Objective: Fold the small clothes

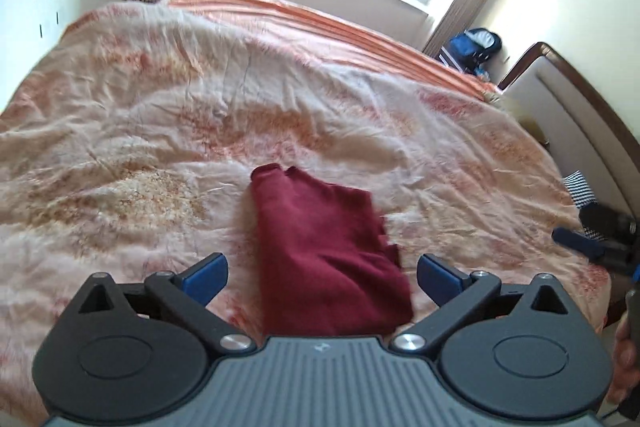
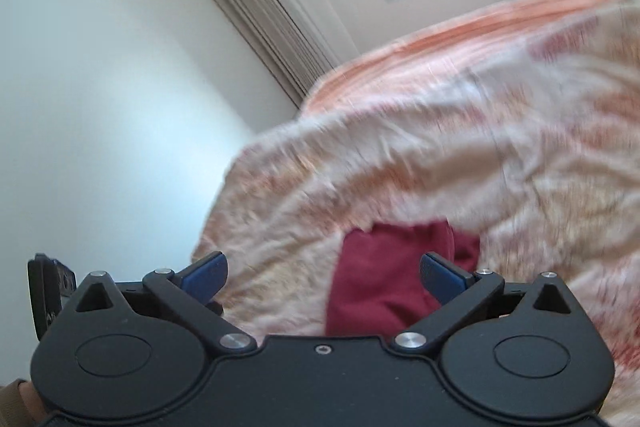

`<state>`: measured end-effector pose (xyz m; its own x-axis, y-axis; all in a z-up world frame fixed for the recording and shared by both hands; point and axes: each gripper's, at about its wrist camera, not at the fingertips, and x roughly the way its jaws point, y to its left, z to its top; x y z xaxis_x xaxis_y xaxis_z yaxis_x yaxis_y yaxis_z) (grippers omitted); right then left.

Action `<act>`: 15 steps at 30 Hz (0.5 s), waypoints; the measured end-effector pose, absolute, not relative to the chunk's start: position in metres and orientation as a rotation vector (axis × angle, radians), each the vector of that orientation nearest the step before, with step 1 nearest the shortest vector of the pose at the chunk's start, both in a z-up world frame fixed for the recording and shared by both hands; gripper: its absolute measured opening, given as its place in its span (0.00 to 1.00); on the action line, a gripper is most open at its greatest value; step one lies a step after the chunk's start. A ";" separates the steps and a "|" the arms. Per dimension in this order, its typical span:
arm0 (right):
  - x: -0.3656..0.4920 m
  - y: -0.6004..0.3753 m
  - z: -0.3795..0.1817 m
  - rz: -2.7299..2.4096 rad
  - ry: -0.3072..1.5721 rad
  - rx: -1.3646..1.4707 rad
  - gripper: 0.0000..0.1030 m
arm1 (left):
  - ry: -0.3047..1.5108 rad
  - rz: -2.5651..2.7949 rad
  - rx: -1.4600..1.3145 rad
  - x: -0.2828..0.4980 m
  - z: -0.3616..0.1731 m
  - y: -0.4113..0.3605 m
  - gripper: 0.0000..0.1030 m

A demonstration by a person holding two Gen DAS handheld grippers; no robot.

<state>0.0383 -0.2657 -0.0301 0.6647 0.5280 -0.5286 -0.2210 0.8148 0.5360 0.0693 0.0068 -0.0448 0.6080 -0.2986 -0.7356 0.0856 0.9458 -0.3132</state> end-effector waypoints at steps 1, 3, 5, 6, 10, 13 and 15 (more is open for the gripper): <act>0.029 -0.268 -0.016 0.438 0.696 0.435 0.99 | 0.887 -0.222 -0.257 0.057 -0.036 0.002 1.00; 0.012 -0.272 0.004 0.439 0.649 0.407 0.99 | 0.876 -0.200 -0.246 0.036 -0.022 -0.007 1.00; -0.003 -0.273 0.018 0.436 0.634 0.371 1.00 | 0.860 -0.180 -0.238 0.016 -0.011 -0.017 1.00; -0.010 -0.272 0.022 0.432 0.646 0.357 1.00 | 0.860 -0.175 -0.232 0.008 -0.008 -0.020 1.00; -0.035 -0.270 0.013 0.494 0.749 0.353 0.99 | 0.891 -0.142 -0.205 -0.020 -0.009 -0.036 1.00; -0.060 -0.264 -0.004 0.486 0.760 0.254 0.99 | 0.930 -0.123 -0.193 -0.035 -0.023 -0.042 1.00; -0.071 -0.262 -0.017 0.456 0.791 0.190 0.99 | 0.950 -0.120 -0.197 -0.044 -0.033 -0.043 1.00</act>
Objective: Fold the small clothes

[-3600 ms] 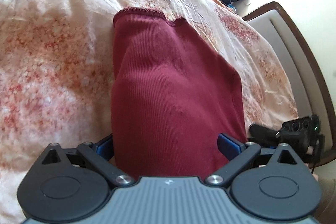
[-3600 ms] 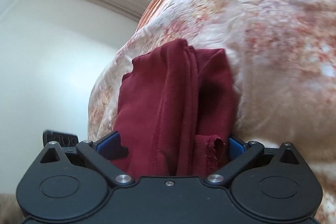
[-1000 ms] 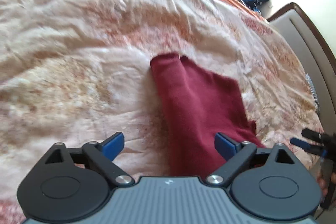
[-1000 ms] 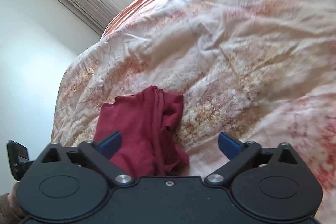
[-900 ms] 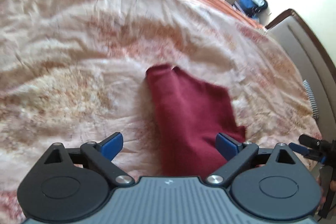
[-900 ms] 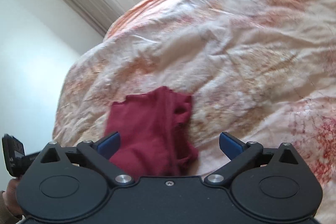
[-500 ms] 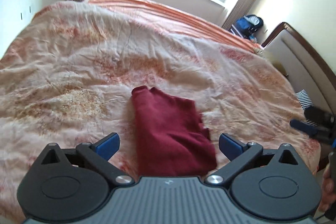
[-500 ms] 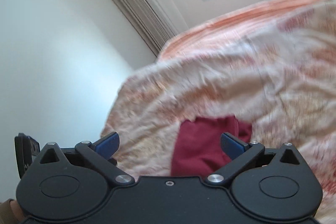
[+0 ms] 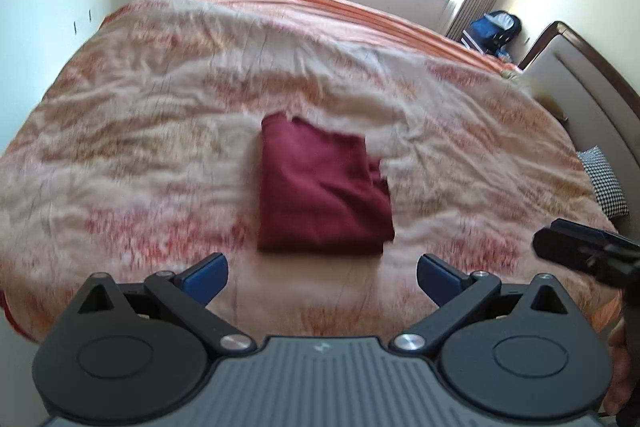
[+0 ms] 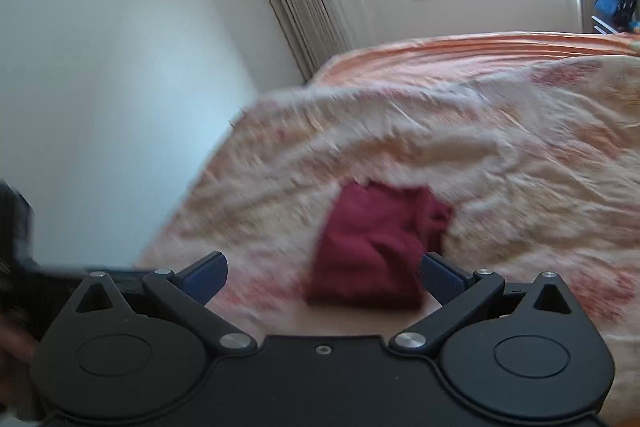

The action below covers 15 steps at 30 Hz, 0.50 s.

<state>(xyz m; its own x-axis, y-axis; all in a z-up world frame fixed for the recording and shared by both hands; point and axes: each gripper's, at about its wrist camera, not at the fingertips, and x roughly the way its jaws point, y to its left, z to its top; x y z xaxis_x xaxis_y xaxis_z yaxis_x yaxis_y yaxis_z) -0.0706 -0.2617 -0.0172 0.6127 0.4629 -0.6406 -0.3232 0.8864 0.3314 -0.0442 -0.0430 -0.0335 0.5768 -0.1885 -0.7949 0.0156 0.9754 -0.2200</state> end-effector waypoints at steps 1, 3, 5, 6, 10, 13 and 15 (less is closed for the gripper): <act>-0.075 -0.261 -0.024 0.443 0.802 0.164 0.99 | 0.964 -0.120 -0.199 -0.048 -0.040 -0.044 1.00; -0.084 -0.263 -0.035 0.383 0.828 0.125 0.99 | 0.991 -0.122 -0.198 -0.053 -0.051 -0.045 1.00; -0.090 -0.267 -0.043 0.332 0.859 0.136 0.99 | 1.014 -0.122 -0.184 -0.056 -0.061 -0.048 1.00; -0.091 -0.269 -0.046 0.312 0.870 0.147 0.99 | 1.017 -0.126 -0.176 -0.058 -0.063 -0.050 1.00; -0.090 -0.268 -0.051 0.282 0.893 0.158 0.99 | 1.011 -0.131 -0.169 -0.054 -0.066 -0.055 1.00; -0.083 -0.265 -0.049 0.273 0.891 0.177 1.00 | 1.002 -0.131 -0.151 -0.047 -0.063 -0.058 0.99; -0.079 -0.263 -0.046 0.269 0.884 0.177 0.99 | 1.001 -0.132 -0.152 -0.041 -0.061 -0.056 0.99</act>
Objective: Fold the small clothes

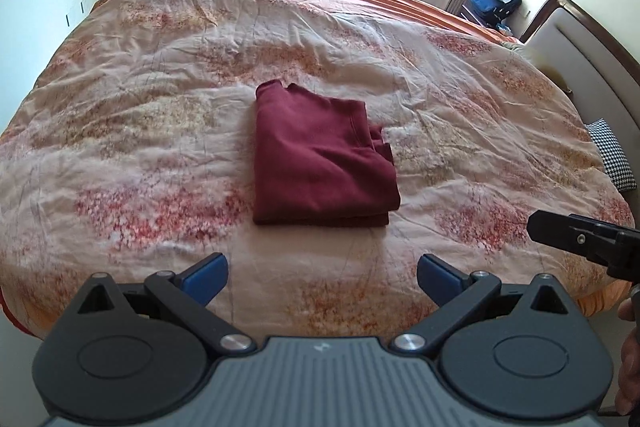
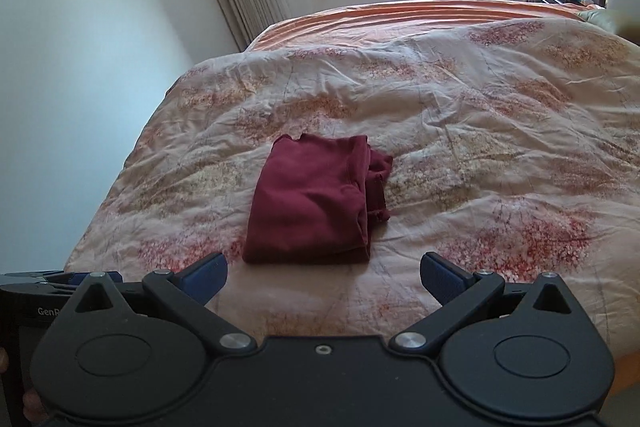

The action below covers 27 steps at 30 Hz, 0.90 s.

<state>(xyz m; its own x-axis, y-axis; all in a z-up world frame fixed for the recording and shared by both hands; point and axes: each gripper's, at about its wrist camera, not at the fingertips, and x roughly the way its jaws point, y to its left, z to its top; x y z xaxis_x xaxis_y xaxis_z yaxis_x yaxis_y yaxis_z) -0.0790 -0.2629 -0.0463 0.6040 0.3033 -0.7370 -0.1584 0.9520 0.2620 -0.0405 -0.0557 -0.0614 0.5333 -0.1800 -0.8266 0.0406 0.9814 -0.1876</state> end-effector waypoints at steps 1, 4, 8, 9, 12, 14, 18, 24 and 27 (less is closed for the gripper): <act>-0.076 -0.262 -0.046 0.268 0.882 0.173 0.99 | 1.001 -0.131 -0.158 -0.038 -0.061 -0.054 0.99; -0.071 -0.262 -0.045 0.260 0.880 0.171 0.99 | 1.001 -0.131 -0.175 -0.031 -0.059 -0.049 0.99; -0.066 -0.259 -0.047 0.262 0.890 0.169 0.99 | 0.987 -0.131 -0.173 -0.028 -0.056 -0.045 0.99; -0.065 -0.257 -0.047 0.265 0.892 0.164 0.99 | 0.985 -0.128 -0.169 -0.027 -0.055 -0.044 0.99; -0.064 -0.253 -0.049 0.276 0.897 0.155 0.99 | 0.980 -0.129 -0.176 -0.027 -0.055 -0.042 0.99; -0.064 -0.251 -0.049 0.282 0.897 0.150 0.99 | 0.981 -0.126 -0.177 -0.028 -0.055 -0.041 0.99; -0.063 -0.250 -0.048 0.287 0.895 0.145 0.99 | 0.984 -0.121 -0.184 -0.029 -0.057 -0.039 0.99; -0.062 -0.248 -0.048 0.288 0.895 0.146 0.99 | 0.983 -0.115 -0.192 -0.029 -0.057 -0.036 0.99; -0.062 -0.247 -0.048 0.286 0.894 0.146 0.99 | 0.981 -0.115 -0.193 -0.029 -0.057 -0.035 0.99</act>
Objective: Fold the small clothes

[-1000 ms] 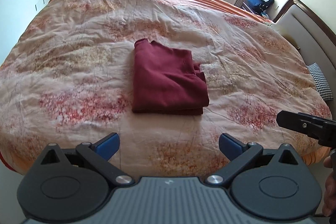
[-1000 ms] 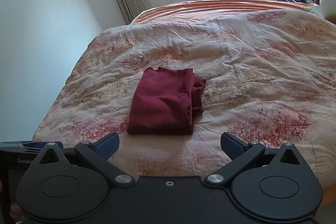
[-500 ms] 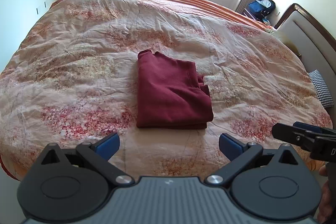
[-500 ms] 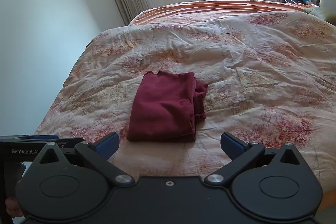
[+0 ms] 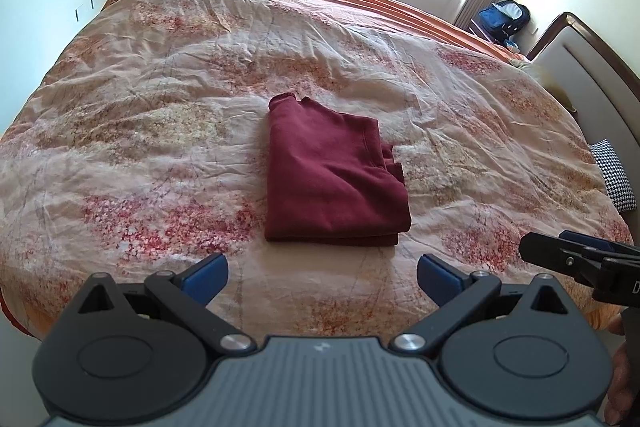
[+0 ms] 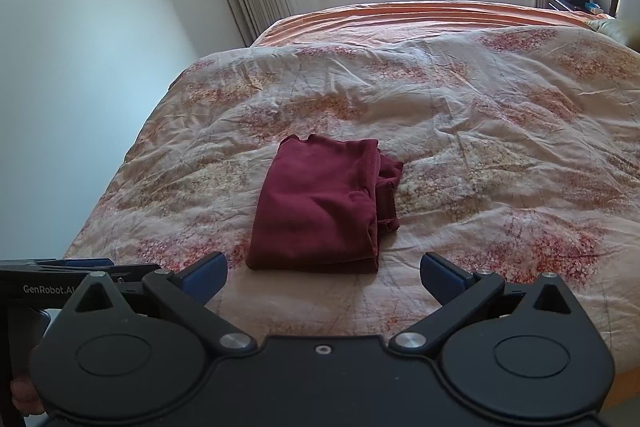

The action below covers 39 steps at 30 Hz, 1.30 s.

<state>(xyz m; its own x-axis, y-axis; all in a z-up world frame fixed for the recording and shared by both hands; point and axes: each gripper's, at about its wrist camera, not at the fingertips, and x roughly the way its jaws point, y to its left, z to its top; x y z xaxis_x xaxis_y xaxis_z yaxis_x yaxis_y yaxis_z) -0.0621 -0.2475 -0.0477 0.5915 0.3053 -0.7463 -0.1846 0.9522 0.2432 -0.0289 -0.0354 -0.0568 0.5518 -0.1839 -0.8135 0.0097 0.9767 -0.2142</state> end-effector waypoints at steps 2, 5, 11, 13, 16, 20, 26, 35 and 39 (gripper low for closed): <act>-0.062 -0.247 -0.048 0.285 0.894 0.147 0.99 | 0.981 -0.117 -0.195 -0.029 -0.056 -0.035 0.99; -0.062 -0.248 -0.048 0.288 0.894 0.145 0.99 | 0.980 -0.117 -0.195 -0.028 -0.056 -0.036 0.99; -0.063 -0.247 -0.048 0.285 0.894 0.146 0.99 | 0.979 -0.118 -0.195 -0.028 -0.056 -0.036 0.99; -0.063 -0.247 -0.048 0.283 0.896 0.148 0.99 | 0.979 -0.117 -0.196 -0.028 -0.056 -0.036 0.99; -0.059 -0.249 -0.048 0.288 0.898 0.146 0.99 | 0.979 -0.117 -0.194 -0.028 -0.056 -0.036 0.99; -0.058 -0.248 -0.048 0.288 0.898 0.147 0.99 | 0.979 -0.118 -0.197 -0.028 -0.056 -0.037 0.99; -0.057 -0.250 -0.048 0.292 0.897 0.145 0.99 | 0.976 -0.108 -0.194 -0.025 -0.056 -0.040 0.99; -0.053 -0.251 -0.047 0.309 0.896 0.135 0.99 | 0.966 -0.097 -0.188 -0.024 -0.056 -0.038 0.99; -0.053 -0.251 -0.047 0.311 0.895 0.134 0.99 | 0.958 -0.096 -0.189 -0.024 -0.055 -0.040 0.99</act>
